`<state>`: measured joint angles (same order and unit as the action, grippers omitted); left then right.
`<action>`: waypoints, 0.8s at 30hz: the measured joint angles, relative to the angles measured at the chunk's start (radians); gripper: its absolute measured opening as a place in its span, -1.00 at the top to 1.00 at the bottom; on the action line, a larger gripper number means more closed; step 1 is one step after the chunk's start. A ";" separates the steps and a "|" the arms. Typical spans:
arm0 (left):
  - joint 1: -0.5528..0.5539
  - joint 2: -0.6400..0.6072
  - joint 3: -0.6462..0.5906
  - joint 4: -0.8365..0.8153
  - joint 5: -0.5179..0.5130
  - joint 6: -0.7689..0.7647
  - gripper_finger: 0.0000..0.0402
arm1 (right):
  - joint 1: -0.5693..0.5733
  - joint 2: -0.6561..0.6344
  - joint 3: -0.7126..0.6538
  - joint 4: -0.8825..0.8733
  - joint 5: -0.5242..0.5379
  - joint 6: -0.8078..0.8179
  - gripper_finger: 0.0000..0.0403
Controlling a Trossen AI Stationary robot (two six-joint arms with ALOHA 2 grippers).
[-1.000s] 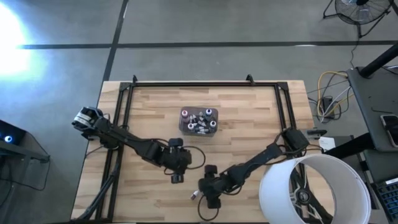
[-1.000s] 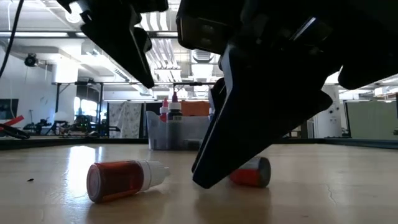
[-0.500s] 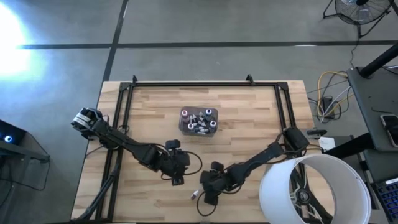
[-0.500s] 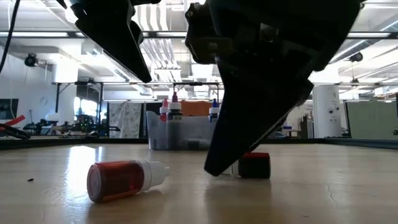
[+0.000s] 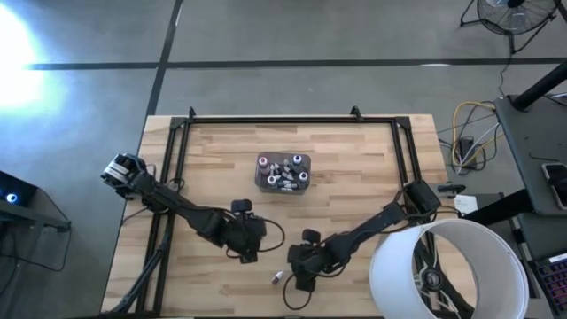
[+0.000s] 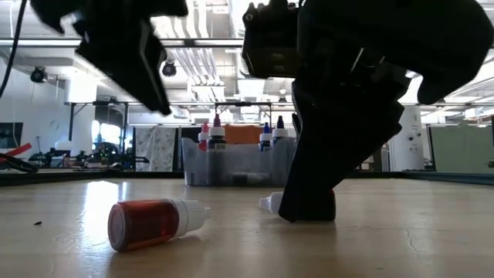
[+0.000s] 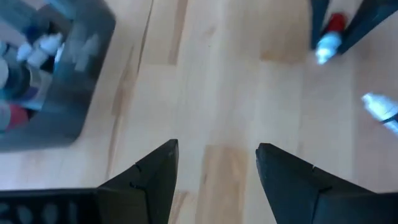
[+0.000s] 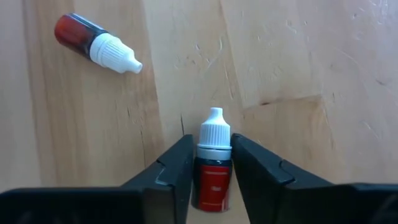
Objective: Pick & Place food coloring
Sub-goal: Put the small red food coloring bottle into the black bin
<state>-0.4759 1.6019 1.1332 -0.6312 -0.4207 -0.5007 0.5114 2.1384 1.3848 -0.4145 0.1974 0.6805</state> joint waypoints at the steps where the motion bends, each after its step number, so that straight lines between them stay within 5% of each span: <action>1: 0.000 0.000 -0.011 0.000 -0.001 -0.008 0.04 | -0.002 0.000 0.000 0.000 0.004 0.000 0.48; 10: 0.003 -0.037 -0.137 -0.009 0.042 -0.059 0.04 | -0.067 -0.020 -0.005 -0.001 0.007 0.078 0.66; 17: 0.057 -0.235 -0.289 -0.006 0.036 -0.074 0.04 | -0.181 -0.145 -0.011 -0.089 0.271 0.105 0.65; 24: 0.158 -0.498 -0.447 0.062 0.049 -0.005 0.04 | -0.352 -0.319 -0.013 -0.158 0.427 0.055 0.61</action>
<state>-0.3184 1.1042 0.6865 -0.5691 -0.3719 -0.5054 0.1590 1.8192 1.3717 -0.5729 0.6242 0.7351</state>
